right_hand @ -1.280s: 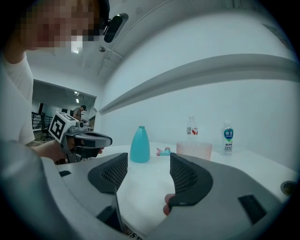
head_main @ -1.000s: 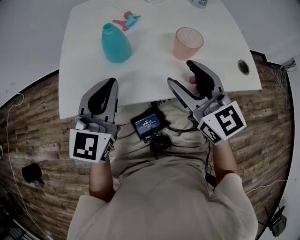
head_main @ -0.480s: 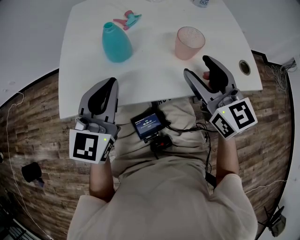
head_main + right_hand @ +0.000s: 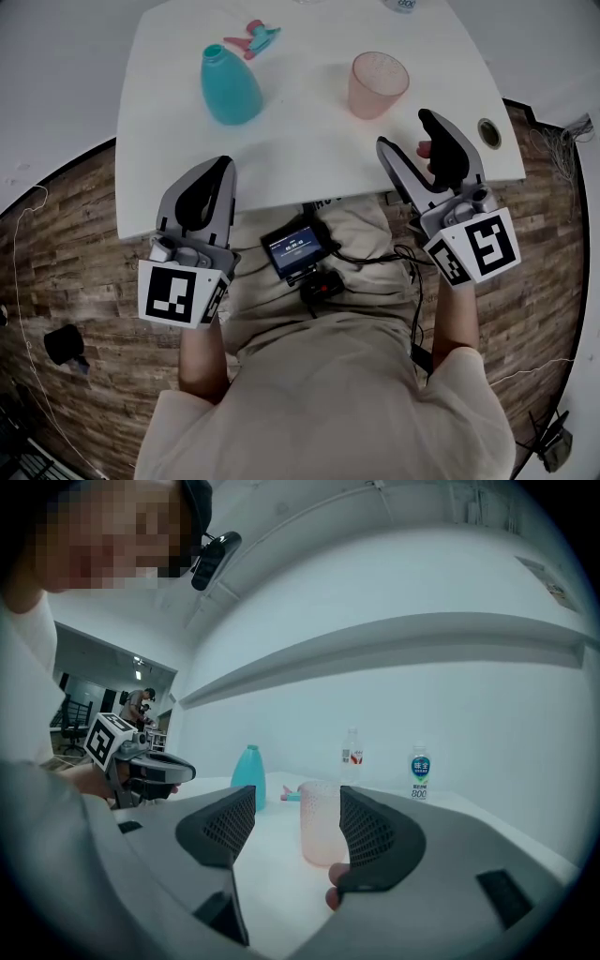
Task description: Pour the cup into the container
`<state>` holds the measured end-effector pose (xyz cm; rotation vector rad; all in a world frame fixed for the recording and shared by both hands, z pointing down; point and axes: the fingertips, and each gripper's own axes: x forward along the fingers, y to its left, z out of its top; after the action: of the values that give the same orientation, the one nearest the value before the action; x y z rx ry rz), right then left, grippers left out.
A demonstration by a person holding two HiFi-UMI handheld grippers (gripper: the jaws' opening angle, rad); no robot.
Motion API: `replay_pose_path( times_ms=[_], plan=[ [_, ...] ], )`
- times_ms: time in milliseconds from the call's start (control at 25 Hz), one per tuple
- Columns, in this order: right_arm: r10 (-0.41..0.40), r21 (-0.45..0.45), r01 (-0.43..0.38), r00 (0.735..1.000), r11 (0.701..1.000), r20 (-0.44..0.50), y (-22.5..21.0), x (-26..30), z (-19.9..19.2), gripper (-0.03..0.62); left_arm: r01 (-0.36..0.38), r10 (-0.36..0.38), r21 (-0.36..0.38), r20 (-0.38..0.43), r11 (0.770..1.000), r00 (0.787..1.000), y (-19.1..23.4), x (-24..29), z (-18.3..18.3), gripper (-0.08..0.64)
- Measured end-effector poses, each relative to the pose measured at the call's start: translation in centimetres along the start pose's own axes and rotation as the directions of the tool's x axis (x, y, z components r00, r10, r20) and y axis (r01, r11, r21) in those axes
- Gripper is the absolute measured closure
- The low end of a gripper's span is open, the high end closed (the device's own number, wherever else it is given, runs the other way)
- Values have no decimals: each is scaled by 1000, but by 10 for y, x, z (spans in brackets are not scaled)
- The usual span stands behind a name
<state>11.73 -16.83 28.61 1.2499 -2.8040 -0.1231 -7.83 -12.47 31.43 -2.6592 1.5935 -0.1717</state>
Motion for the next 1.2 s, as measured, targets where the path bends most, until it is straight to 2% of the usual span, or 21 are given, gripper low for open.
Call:
replay_pose_path(
  times_ms=[400, 1200],
  plan=[
    [-22, 9, 21, 1000, 1000, 4, -5, 1, -3, 305, -6, 6, -2, -2, 1000, 1000, 3, 0, -2, 546],
    [-15, -5, 15, 999, 1000, -31, -3, 2, -12, 305, -7, 7, -3, -9, 1000, 1000, 2, 0, -4, 546]
  ],
)
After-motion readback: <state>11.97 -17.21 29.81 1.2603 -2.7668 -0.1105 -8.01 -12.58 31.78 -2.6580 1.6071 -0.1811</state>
